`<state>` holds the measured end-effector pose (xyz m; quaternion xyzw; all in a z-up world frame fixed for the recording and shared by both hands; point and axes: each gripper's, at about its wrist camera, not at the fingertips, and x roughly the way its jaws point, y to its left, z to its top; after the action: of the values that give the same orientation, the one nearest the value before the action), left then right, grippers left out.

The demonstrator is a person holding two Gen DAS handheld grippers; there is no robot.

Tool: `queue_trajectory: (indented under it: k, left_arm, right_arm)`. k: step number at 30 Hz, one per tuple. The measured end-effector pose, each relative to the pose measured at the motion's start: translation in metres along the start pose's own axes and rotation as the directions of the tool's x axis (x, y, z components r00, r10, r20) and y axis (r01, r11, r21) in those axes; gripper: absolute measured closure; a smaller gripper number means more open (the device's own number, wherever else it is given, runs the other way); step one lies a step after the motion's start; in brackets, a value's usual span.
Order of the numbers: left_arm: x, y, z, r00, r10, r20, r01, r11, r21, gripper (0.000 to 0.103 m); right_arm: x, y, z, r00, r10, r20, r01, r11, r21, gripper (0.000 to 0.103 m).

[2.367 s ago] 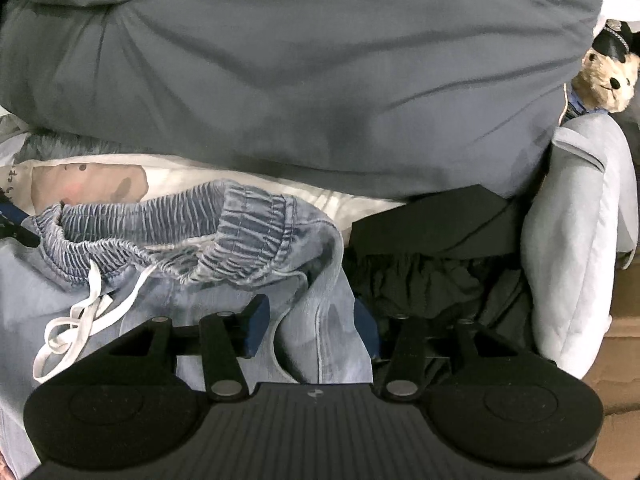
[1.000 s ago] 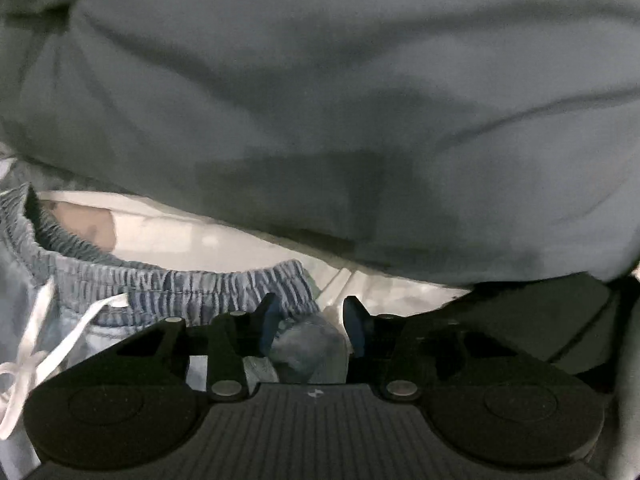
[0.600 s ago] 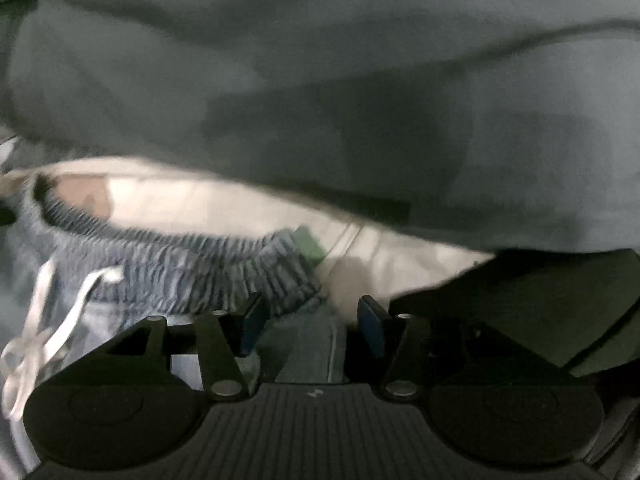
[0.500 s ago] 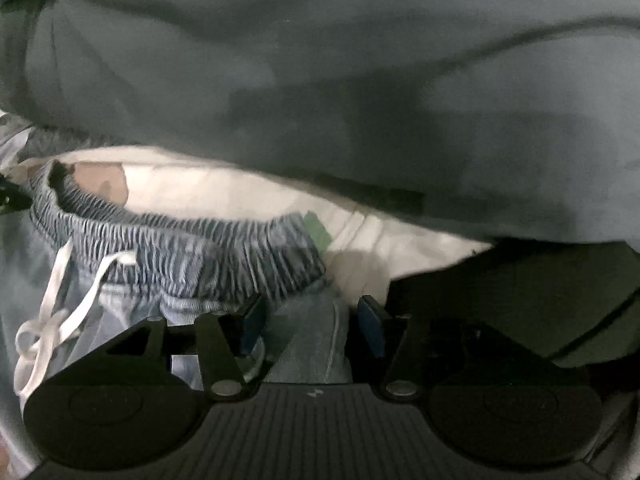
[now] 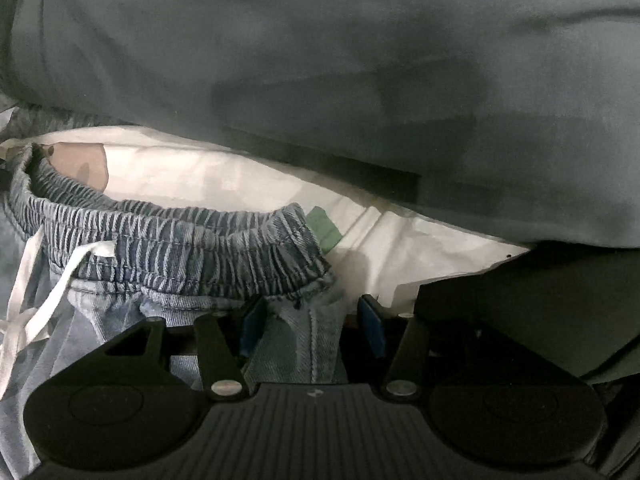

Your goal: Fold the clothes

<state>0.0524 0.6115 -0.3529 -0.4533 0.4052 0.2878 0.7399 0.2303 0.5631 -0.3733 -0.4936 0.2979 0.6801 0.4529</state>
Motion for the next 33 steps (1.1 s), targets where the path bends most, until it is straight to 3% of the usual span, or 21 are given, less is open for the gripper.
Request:
queue_trajectory:
  k: [2,5,9,13,20,23,28,33]
  left_arm:
    - [0.006,-0.001,-0.003,1.0,-0.01,-0.015,0.01,1.0,0.008,0.051]
    - [0.008,-0.002,-0.006,1.0,-0.004,-0.007,0.004,1.0,0.009,0.053]
    - [-0.004,-0.004,-0.007,1.0,0.019,0.004,-0.019,0.999,0.026,0.076]
    - [-0.034,-0.013,-0.012,0.997,0.018,0.08,-0.023,0.998,0.064,0.08]
    - [-0.089,-0.038,-0.014,0.967,0.04,0.253,-0.079,0.986,0.144,0.081]
    - [-0.095,-0.038,-0.009,0.962,0.046,0.269,-0.087,0.986,0.143,0.081]
    - [-0.048,-0.023,-0.003,0.972,0.101,0.21,-0.136,0.977,0.162,0.081]
    - [-0.007,-0.006,0.001,0.979,0.135,0.153,-0.154,0.981,0.121,0.079]
  right_arm:
    - [0.0,0.002,-0.001,1.0,-0.01,0.003,0.01,1.0,0.002,0.046]
    - [-0.001,0.007,-0.001,1.0,-0.013,-0.003,0.013,1.0,0.011,0.057]
    - [-0.01,0.015,0.0,0.999,-0.043,0.01,0.043,0.999,0.005,0.078]
    - [-0.035,0.025,-0.004,0.991,-0.091,0.097,0.093,0.995,-0.018,0.09]
    - [-0.09,0.041,-0.002,0.947,-0.191,0.26,0.202,0.979,-0.017,0.092]
    - [-0.101,0.042,-0.002,0.929,-0.219,0.299,0.232,0.973,-0.008,0.092]
    - [-0.062,0.039,0.007,0.947,-0.218,0.237,0.227,0.974,-0.011,0.092]
    - [-0.014,0.035,0.014,0.959,-0.223,0.177,0.231,0.973,-0.026,0.091]
